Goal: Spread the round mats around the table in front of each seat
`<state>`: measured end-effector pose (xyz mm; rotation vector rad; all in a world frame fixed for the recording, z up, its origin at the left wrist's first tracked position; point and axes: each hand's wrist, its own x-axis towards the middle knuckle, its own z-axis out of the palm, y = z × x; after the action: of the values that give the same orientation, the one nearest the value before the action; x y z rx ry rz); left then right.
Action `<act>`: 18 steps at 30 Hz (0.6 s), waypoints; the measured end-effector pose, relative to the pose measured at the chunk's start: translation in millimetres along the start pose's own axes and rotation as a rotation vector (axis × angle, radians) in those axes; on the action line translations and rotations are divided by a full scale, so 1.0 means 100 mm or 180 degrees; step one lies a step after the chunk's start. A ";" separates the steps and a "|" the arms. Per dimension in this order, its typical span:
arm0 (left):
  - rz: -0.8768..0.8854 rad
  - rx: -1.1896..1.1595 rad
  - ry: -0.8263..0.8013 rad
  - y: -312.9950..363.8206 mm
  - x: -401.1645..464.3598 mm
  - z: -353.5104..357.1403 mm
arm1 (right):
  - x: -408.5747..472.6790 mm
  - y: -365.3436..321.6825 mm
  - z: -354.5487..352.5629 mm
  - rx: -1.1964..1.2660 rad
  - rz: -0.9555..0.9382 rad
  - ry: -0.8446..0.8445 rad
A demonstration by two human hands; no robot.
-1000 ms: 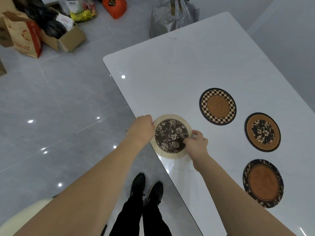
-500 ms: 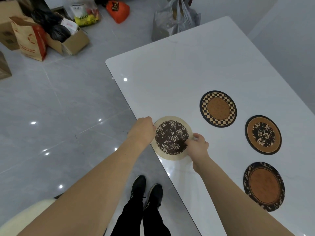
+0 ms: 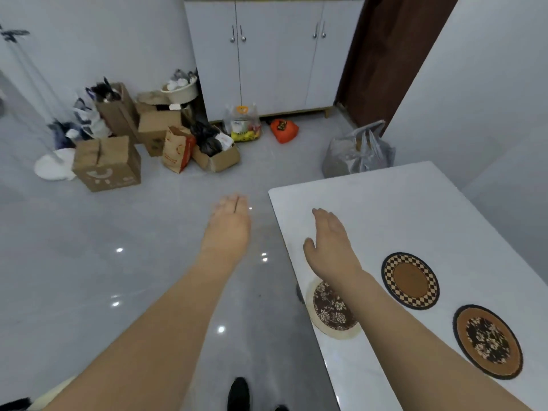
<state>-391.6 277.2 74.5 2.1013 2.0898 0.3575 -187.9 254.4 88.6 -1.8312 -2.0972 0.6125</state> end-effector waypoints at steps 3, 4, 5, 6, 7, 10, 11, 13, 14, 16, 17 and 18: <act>-0.0138 0.0105 0.0288 -0.31 0.04 -0.48 | 0.19 -0.47 -0.20 -0.0359 -0.0480 0.0045; -0.0176 0.0139 0.0373 -0.42 0.07 -0.64 | 0.25 -0.62 -0.26 -0.0422 -0.0588 0.0062; -0.0205 0.0158 0.0459 -0.53 0.09 -0.79 | 0.32 -0.76 -0.30 -0.0471 -0.0667 0.0079; -0.0232 0.0156 0.0536 -0.64 0.11 -0.92 | 0.39 -0.91 -0.34 -0.0515 -0.0730 0.0100; -0.0253 0.0148 0.0586 -0.75 0.14 -1.05 | 0.47 -1.04 -0.37 -0.0559 -0.0780 0.0117; -0.0236 0.0208 0.0644 -1.02 0.24 -1.32 | 0.68 -1.39 -0.39 -0.0643 -0.0826 0.0144; -0.0239 0.0211 0.0658 -1.11 0.29 -1.37 | 0.75 -1.48 -0.38 -0.0660 -0.0829 0.0144; -0.0264 0.0221 0.0645 -1.25 0.40 -1.47 | 0.89 -1.63 -0.35 -0.0673 -0.0831 0.0151; -0.0262 0.0245 0.0643 -1.30 0.47 -1.51 | 0.96 -1.68 -0.34 -0.0671 -0.0837 0.0157; -0.0234 0.0278 0.0629 -1.39 0.64 -1.55 | 1.12 -1.74 -0.34 -0.0673 -0.0821 0.0151; -0.0196 0.0293 0.0625 -1.42 0.75 -1.57 | 1.21 -1.75 -0.35 -0.0672 -0.0787 0.0153; -0.0145 0.0324 0.0626 -1.44 0.88 -1.59 | 1.32 -1.76 -0.37 -0.0664 -0.0746 0.0162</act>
<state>-574.4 358.1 192.3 2.1490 2.3070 0.4792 -342.0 371.5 199.7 -1.6449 -2.3704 0.2958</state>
